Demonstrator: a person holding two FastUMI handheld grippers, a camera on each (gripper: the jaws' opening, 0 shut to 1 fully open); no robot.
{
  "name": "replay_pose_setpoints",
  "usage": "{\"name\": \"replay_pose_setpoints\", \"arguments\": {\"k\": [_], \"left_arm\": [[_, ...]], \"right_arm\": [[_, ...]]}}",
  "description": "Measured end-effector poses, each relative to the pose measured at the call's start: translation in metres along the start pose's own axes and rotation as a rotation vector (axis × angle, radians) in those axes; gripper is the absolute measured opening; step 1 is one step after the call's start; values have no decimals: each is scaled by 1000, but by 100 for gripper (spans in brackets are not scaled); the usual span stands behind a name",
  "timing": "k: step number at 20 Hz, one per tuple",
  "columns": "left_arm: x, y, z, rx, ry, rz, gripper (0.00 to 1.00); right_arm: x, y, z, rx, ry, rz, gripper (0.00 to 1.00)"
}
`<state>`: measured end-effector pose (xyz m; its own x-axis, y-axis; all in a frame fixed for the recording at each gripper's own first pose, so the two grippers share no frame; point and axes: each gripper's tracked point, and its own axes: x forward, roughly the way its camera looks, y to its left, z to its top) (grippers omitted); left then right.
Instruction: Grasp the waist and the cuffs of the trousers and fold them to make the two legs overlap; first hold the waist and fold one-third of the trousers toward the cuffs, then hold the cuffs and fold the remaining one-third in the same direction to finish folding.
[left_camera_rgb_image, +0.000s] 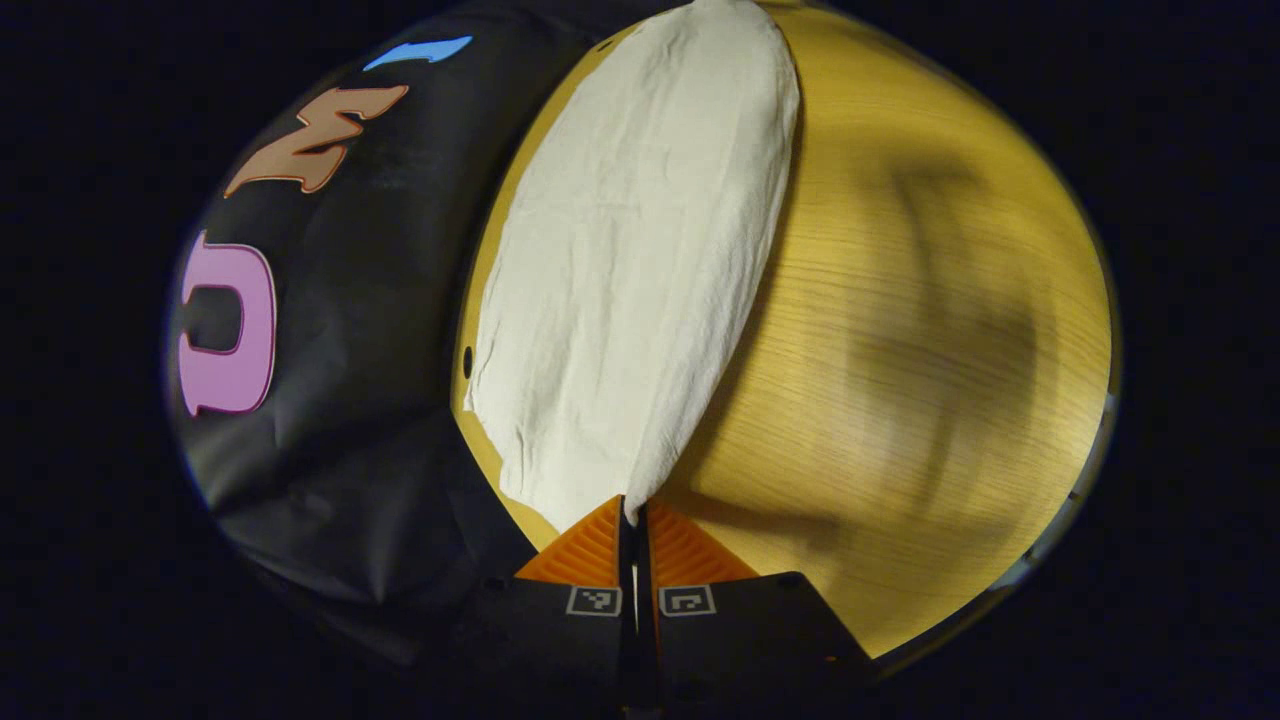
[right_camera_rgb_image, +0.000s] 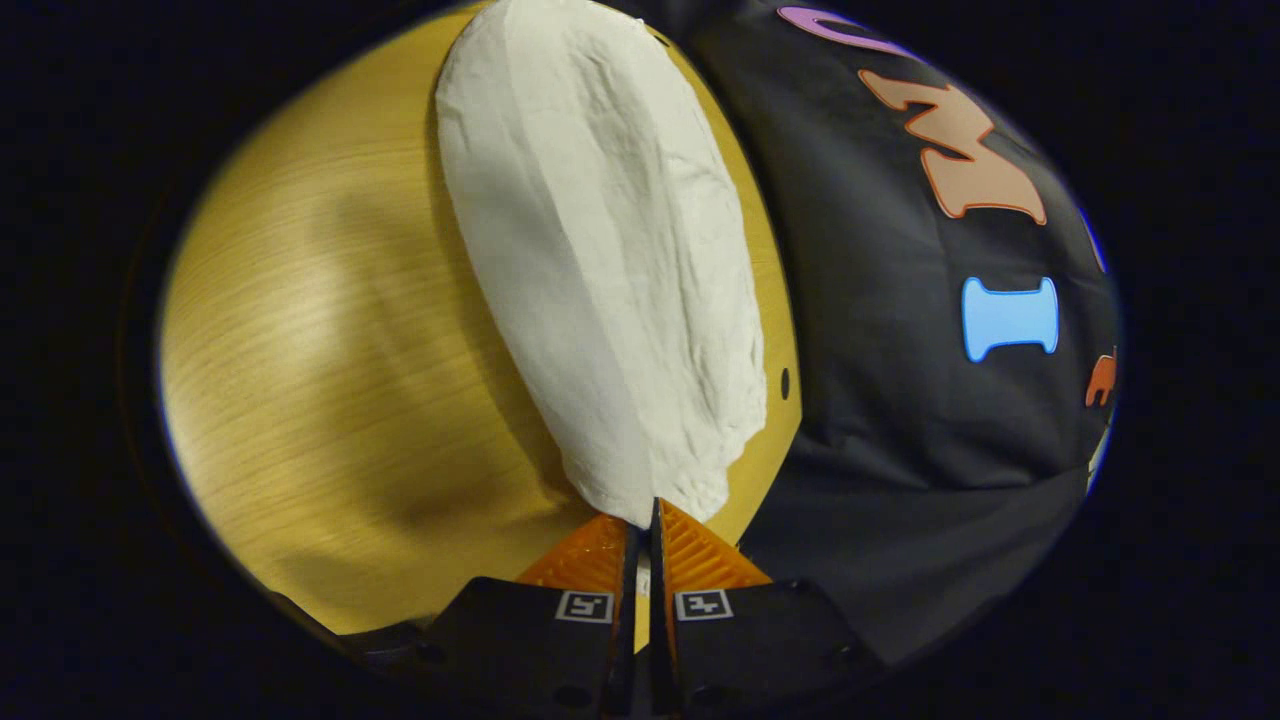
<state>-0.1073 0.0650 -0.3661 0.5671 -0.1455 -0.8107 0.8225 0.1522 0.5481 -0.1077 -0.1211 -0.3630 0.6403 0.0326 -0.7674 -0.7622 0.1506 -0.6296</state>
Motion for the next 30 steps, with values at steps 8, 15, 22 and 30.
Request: {"name": "replay_pose_setpoints", "arguments": {"k": [8, 15, 22, 30], "left_arm": [[-4, 56, 16, -81, -23, 108, 0], [-1, 135, 40, -231, -57, 257, 0], [22, 188, 59, -315, -47, 336, 0], [67, 209, 68, -382, 9, 362, 0]], "right_arm": [[-5, -78, 21, 65, -25, -167, 8], [4, -126, 35, 211, -4, -307, 8], [38, -179, 56, 389, -14, -397, 8], [101, -182, 75, 565, 14, -380, 8]]}}
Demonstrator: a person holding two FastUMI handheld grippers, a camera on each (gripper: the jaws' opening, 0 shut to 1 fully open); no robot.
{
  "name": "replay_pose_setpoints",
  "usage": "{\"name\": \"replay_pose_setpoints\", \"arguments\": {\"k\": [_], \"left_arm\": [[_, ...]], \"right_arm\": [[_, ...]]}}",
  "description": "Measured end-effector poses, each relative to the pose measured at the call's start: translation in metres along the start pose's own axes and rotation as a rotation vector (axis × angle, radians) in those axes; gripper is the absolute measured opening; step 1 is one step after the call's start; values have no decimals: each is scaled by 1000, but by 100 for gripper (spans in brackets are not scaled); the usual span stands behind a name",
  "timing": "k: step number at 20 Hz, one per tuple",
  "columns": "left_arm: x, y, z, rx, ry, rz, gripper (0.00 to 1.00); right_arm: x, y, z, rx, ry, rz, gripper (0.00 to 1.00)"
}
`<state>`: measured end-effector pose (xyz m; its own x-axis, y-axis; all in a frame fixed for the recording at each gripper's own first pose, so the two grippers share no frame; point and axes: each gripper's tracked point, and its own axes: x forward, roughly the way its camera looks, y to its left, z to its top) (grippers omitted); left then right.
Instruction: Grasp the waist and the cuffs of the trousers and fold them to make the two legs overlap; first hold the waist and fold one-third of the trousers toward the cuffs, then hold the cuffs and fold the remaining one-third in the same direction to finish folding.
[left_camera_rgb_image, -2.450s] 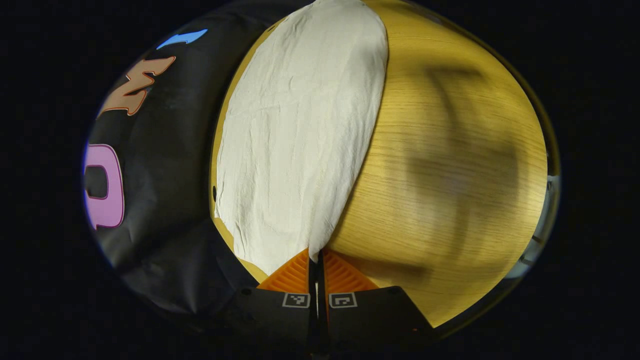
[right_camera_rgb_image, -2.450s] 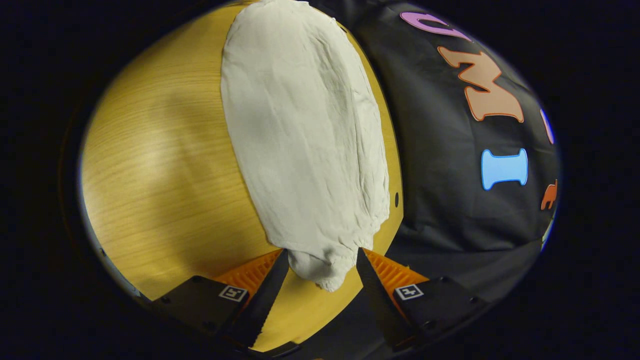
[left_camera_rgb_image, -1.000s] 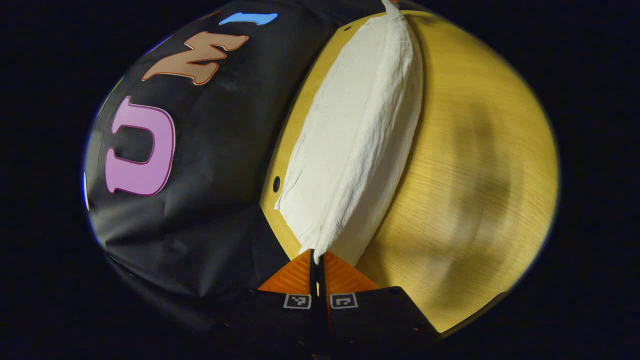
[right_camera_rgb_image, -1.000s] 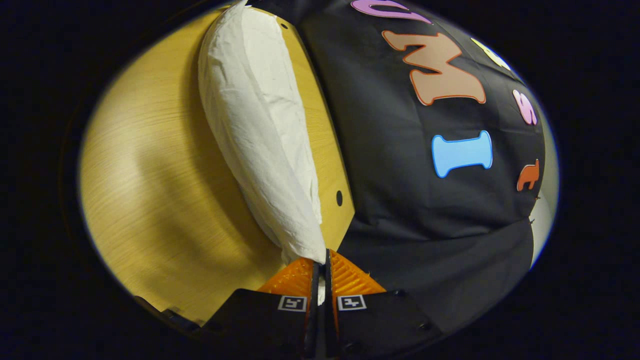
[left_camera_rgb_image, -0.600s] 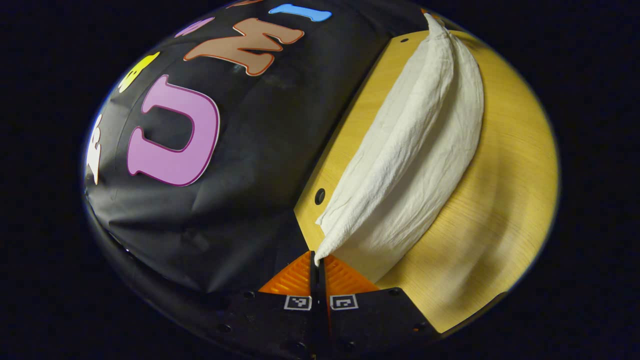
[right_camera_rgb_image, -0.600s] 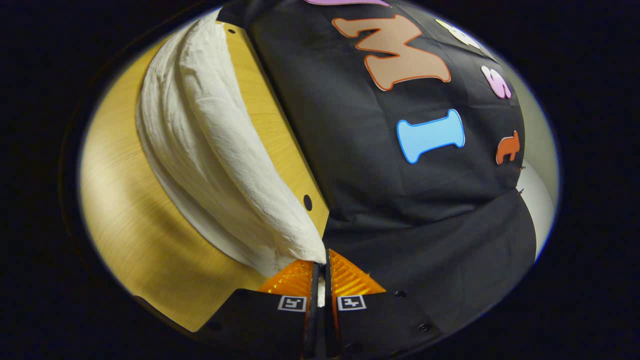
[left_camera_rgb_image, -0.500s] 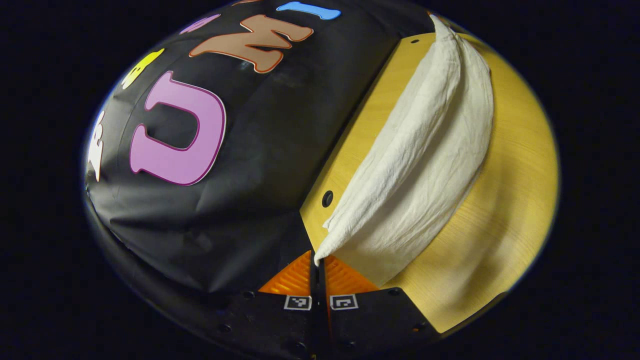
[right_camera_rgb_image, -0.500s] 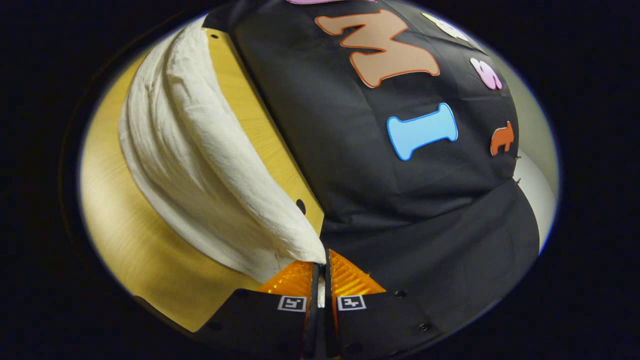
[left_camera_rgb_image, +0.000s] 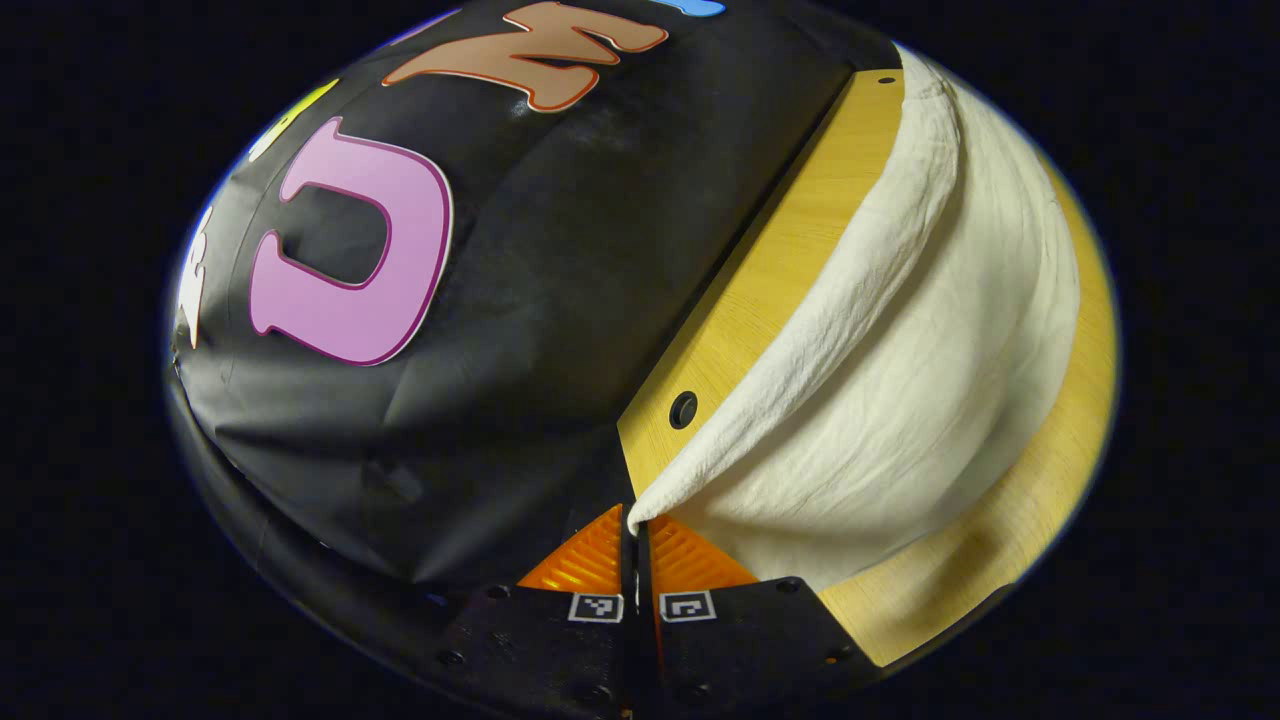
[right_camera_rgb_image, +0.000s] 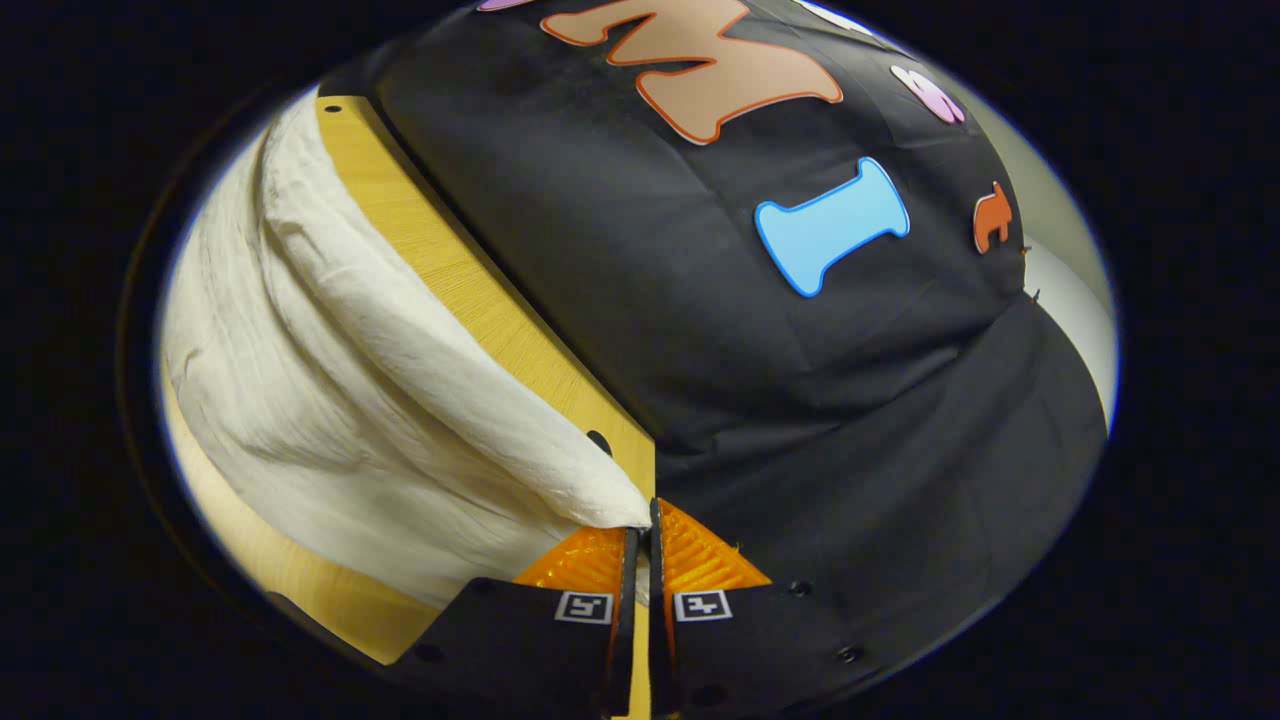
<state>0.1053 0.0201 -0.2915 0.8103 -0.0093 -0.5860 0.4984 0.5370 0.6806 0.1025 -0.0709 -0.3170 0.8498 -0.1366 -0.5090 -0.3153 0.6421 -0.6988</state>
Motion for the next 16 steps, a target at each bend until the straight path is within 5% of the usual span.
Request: {"name": "replay_pose_setpoints", "arguments": {"k": [11, 14, 15, 16], "left_arm": [[54, -20, 5, -98, 30, 34, 0], [47, -19, 6, -153, 19, 44, 100], [42, -14, 8, -186, 6, 61, 100], [34, -8, 11, -225, -10, 80, 94]], "right_arm": [[57, 61, -10, 153, 100, 95, 14], [50, 56, 3, 294, 88, 100, 77], [45, 49, 6, 332, 81, 89, 98], [39, 42, 10, 368, 76, 79, 98]]}}
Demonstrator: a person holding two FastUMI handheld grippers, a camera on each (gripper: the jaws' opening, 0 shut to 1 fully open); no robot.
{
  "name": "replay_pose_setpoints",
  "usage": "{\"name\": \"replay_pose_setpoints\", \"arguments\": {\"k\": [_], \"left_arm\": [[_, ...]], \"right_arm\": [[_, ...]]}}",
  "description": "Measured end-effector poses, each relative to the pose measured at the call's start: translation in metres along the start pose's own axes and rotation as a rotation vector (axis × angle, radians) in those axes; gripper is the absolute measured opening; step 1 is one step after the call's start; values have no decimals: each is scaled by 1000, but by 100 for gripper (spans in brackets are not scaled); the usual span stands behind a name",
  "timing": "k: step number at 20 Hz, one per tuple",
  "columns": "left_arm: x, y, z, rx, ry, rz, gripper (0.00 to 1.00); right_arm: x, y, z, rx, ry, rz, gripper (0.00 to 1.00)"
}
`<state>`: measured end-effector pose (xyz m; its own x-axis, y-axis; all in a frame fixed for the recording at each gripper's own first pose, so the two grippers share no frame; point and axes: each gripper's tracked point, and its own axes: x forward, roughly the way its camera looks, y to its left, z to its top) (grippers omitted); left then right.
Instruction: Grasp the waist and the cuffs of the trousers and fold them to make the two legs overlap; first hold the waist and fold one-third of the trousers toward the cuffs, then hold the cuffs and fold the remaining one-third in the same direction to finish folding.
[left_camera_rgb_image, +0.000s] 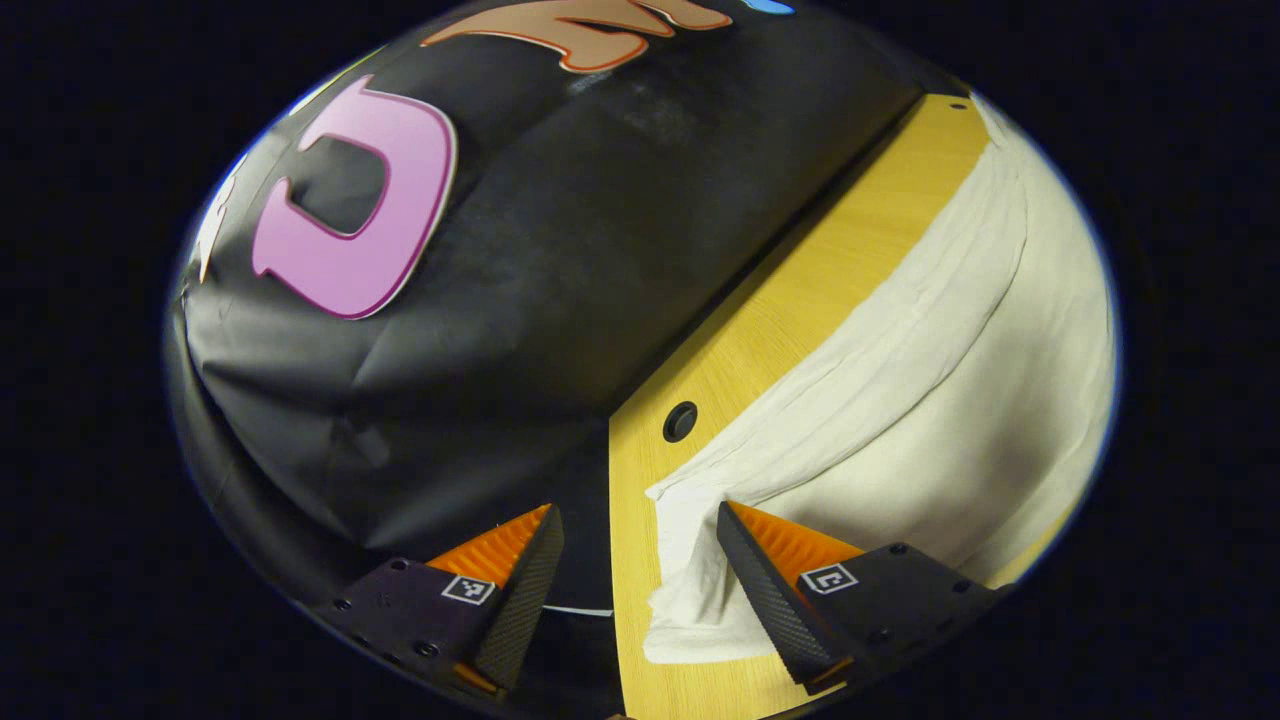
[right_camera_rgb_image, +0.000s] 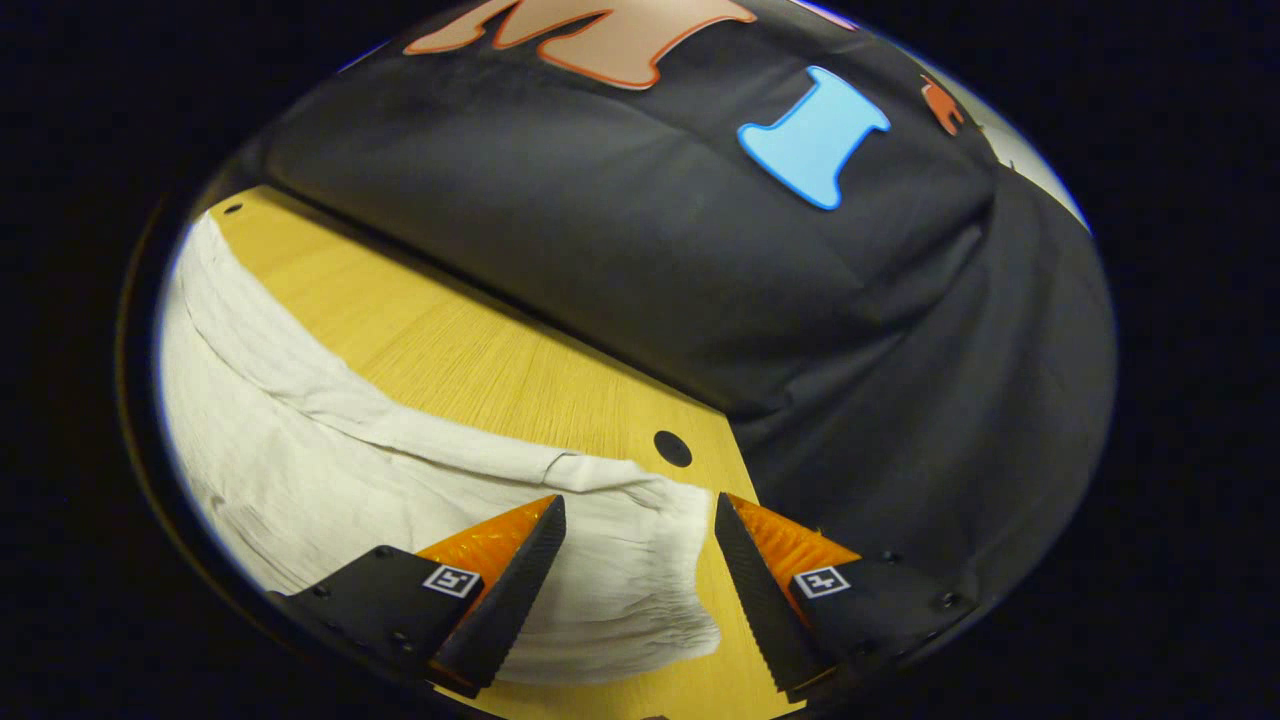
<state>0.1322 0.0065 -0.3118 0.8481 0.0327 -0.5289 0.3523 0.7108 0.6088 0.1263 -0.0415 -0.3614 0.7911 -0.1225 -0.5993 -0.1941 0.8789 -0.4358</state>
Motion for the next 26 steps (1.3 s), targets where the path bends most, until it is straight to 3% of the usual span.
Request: {"name": "replay_pose_setpoints", "arguments": {"k": [5, 11, 14, 20, 23, 26], "left_arm": [[-41, 13, 26, -259, -114, -4, 94], [-64, 21, 60, -533, -212, -124, 95], [-69, 29, 68, -639, -229, -144, 95], [-65, 31, 71, -675, -200, -137, 95], [-65, 29, 69, -667, -176, -134, 96], [-66, 29, 69, -654, -166, -135, 96]], "right_arm": [[-28, -7, -4, 208, 24, 15, 98], [-20, 1, -33, 476, 117, 4, 100], [-16, 2, -43, 591, 194, 4, 99], [-19, 4, -72, 815, 371, -48, 99], [-14, 4, -85, 860, 411, -89, 93], [-7, 10, -95, 878, 450, -85, 97]]}}
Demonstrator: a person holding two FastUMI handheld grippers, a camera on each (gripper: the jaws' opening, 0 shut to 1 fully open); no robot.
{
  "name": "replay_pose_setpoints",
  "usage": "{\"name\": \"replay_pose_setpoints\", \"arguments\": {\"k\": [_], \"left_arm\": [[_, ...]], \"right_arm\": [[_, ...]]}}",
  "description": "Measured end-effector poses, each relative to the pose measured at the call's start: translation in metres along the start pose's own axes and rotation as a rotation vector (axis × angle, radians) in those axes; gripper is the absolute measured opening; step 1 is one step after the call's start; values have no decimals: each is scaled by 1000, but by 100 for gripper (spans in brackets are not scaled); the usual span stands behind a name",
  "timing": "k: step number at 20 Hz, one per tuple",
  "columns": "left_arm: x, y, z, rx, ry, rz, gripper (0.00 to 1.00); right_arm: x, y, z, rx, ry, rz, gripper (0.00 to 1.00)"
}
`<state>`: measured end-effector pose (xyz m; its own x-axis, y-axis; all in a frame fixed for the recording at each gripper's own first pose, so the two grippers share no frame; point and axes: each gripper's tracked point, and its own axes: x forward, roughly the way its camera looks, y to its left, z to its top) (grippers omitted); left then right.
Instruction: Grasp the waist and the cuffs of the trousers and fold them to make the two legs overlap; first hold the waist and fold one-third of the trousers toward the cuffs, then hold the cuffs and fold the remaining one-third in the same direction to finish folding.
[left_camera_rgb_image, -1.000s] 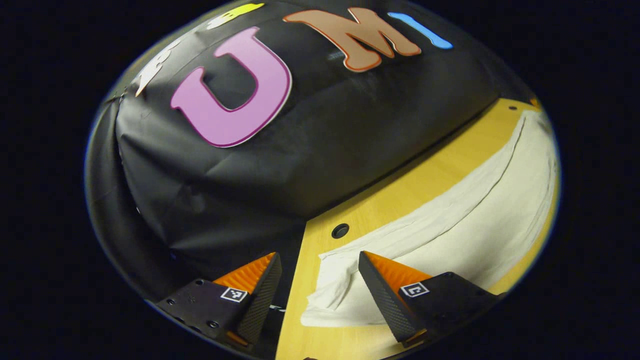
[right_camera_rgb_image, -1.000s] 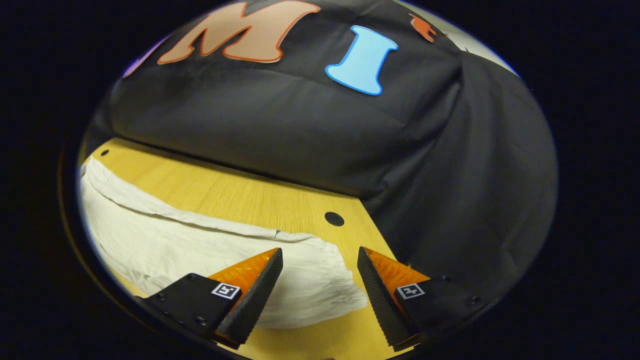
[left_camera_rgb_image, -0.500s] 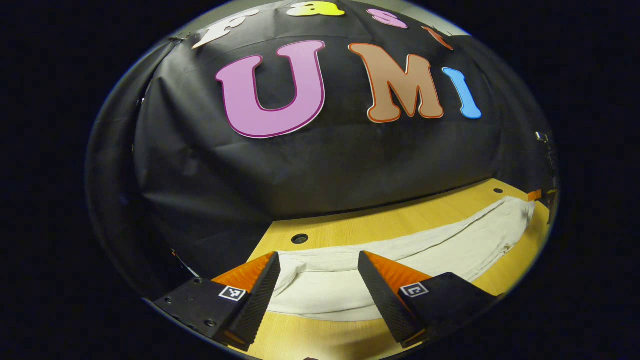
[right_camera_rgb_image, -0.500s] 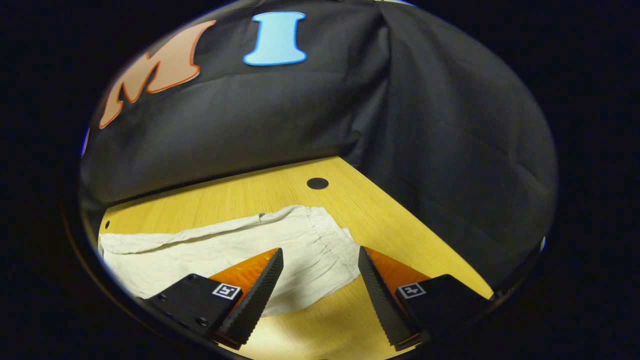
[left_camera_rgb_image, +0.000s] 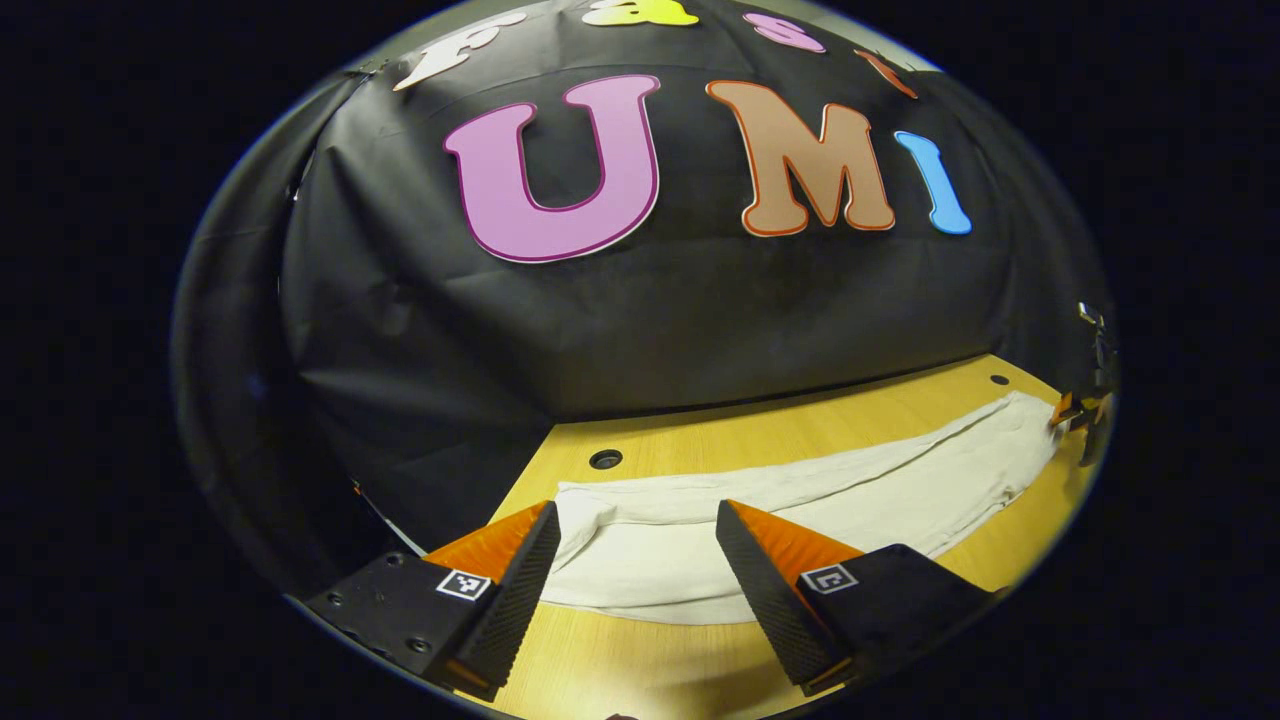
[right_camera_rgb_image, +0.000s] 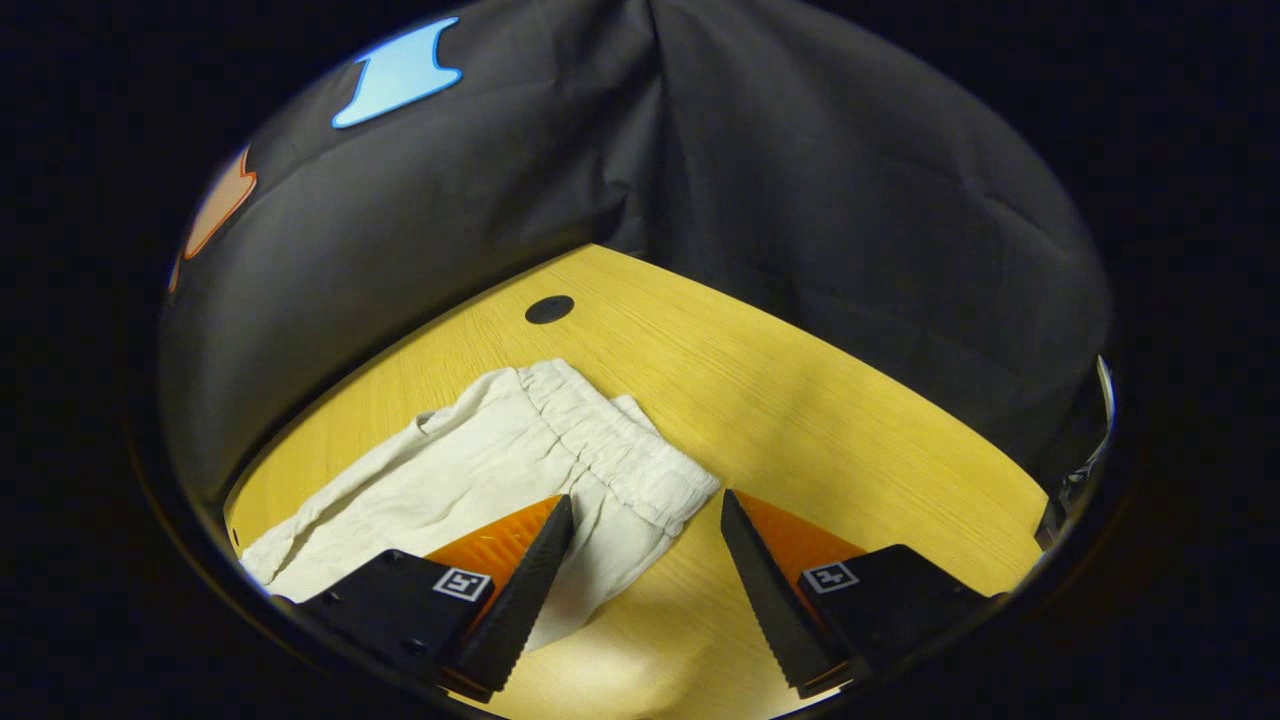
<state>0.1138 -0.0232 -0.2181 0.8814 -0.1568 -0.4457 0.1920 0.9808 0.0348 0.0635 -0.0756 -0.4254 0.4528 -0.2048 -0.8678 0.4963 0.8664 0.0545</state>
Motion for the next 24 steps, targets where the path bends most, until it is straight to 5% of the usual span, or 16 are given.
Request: {"name": "replay_pose_setpoints", "arguments": {"k": [4, 8, 11, 13, 16, 24], "left_arm": [[0, -2, -3, 27, 17, -9, 96], [0, -5, -3, 33, 24, -24, 96], [-1, -9, -2, 21, 31, -35, 96], [-2, -12, -3, 10, 35, -38, 96], [-3, -11, -5, 3, 41, -38, 96], [-13, -5, -12, -52, 32, -18, 96]], "right_arm": [[5, 2, -1, 21, 25, 8, 79], [4, 5, -1, 12, 51, 54, 27], [1, -1, 4, -55, 34, 35, 16], [-7, 3, 13, -82, 10, 21, 9], [-24, 11, 31, -112, -47, 52, 15], [-78, 32, 74, -209, -219, 242, 15]]}}
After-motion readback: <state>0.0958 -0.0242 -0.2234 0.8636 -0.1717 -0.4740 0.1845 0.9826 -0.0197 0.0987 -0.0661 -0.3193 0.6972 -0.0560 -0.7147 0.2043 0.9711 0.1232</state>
